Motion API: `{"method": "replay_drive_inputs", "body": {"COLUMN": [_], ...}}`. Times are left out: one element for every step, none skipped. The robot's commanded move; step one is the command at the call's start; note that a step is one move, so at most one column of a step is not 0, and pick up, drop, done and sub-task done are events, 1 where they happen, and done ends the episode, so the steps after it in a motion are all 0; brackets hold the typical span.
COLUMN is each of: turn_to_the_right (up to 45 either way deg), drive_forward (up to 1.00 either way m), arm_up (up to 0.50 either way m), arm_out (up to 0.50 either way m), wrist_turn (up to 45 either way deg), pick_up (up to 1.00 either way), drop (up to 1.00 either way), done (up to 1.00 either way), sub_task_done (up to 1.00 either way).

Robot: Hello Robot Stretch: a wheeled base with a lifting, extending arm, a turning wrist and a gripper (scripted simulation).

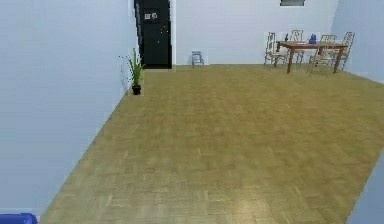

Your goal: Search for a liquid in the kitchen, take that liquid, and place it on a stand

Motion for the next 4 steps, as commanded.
{"method": "replay_drive_inputs", "body": {"turn_to_the_right": [0.0,-24.0,0.0,45.0], "drive_forward": [1.0,0.0,0.05,0.0], "arm_up": [0.0,0.0,0.0,0.0], "arm_out": [0.0,0.0,0.0,0.0], "wrist_turn": [0.0,0.0,0.0,0.0], "pick_up": [0.0,0.0,0.0,0.0], "drop": [0.0,0.0,0.0,0.0], "done": [0.0,0.0,0.0,0.0], "sub_task_done": [0.0,0.0,0.0,0.0]}}
